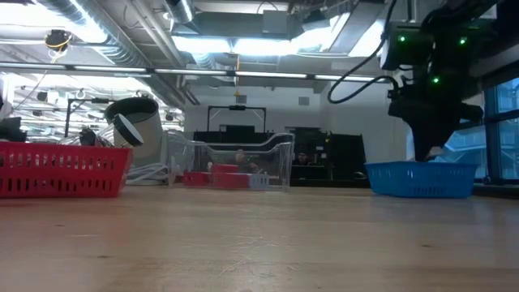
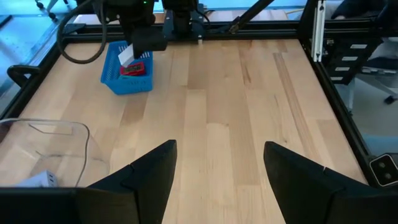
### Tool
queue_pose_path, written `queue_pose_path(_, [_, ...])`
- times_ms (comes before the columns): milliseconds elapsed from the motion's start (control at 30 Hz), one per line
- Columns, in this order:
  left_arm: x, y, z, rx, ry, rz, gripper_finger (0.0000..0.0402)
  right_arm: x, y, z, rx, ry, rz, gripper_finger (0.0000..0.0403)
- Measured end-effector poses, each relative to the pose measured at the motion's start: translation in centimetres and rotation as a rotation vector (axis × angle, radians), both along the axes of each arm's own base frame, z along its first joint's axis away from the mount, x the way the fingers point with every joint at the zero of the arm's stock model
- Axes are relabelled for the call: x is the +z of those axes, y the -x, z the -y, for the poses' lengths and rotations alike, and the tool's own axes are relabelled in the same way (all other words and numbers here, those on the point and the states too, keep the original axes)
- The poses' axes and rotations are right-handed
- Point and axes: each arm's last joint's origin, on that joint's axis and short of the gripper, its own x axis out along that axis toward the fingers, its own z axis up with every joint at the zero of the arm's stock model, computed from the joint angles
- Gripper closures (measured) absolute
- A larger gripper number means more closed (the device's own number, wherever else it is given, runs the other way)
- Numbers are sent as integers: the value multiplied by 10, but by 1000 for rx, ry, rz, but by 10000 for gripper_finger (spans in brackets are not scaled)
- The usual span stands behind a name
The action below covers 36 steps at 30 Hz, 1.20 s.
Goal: Pick & Place Office items
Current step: Put the white digital timer into the blue bin, then return to Home Position
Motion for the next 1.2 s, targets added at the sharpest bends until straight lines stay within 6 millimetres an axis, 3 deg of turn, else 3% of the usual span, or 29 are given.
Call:
queue_pose_path(700, [-1,0,0,-16,-23,-9,162,0,-2,15,-44,6,49,209])
queue_pose_path(900, [0,1,-1,22,-47,-2,162,0,-2,15,-30,3,46,171])
queue_pose_path(1033, [9,13,-7,92,-85,23,162,11,-6,14,35,-27,81,143])
queue_pose_path(1200, [30,50,-19,130,-89,73,162,32,-14,11,211,53,111,131])
